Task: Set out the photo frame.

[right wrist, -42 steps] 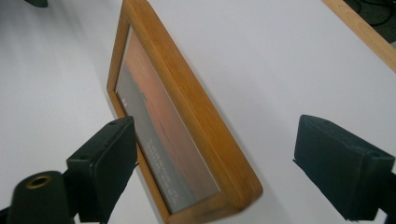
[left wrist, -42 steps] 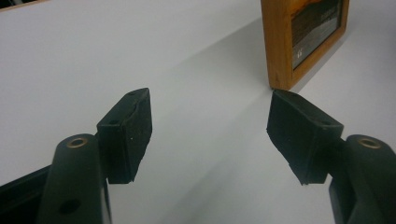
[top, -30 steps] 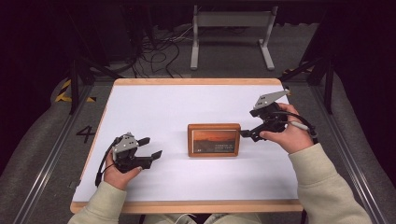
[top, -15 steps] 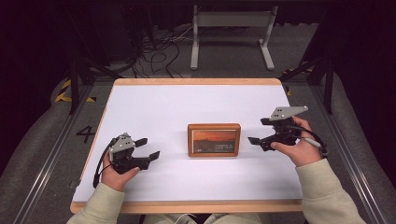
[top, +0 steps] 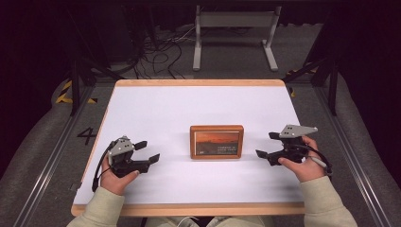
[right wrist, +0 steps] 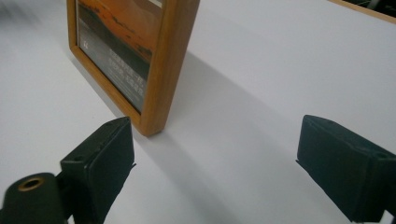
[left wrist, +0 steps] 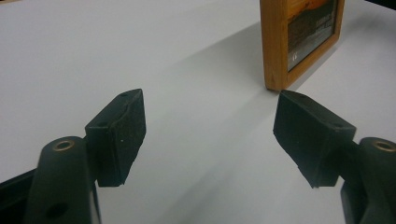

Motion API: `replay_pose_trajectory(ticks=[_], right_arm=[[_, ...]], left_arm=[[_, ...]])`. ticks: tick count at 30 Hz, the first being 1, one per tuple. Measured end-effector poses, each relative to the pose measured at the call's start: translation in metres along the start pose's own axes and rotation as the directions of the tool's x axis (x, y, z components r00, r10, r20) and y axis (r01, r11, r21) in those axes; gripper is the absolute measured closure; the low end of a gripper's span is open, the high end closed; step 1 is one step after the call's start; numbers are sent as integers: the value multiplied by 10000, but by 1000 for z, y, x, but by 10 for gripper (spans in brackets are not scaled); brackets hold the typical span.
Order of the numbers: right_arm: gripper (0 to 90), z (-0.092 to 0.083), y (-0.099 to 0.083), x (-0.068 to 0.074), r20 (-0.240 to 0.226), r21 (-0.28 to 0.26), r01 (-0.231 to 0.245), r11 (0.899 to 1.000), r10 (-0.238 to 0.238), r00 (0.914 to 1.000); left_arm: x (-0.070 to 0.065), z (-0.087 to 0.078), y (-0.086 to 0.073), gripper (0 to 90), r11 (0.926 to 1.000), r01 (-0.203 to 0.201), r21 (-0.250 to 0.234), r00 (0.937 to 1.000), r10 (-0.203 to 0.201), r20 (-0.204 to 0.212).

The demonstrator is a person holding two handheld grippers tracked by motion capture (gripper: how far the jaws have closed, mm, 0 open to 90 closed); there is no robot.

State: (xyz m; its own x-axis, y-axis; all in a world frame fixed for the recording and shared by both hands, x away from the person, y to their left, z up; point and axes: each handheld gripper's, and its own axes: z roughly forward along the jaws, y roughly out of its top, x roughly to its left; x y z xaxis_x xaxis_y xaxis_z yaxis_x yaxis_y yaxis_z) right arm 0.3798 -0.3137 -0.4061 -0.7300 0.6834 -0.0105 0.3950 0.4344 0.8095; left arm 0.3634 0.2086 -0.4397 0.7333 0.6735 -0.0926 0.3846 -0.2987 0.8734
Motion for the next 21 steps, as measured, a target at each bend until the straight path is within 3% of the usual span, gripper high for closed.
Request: replay_pose_trajectory(ticks=[15,21], right_arm=[[119,14,-39,1,704,-833,-335,9960,394,9967],[123,19,-43,2,922,-734,-450,9963,517,9944]], left_arm=[[6,5,-5,258,9999,164,24,9999,-164,0],[5,8,-7,259,9994,321,103,9994,-322,120]])
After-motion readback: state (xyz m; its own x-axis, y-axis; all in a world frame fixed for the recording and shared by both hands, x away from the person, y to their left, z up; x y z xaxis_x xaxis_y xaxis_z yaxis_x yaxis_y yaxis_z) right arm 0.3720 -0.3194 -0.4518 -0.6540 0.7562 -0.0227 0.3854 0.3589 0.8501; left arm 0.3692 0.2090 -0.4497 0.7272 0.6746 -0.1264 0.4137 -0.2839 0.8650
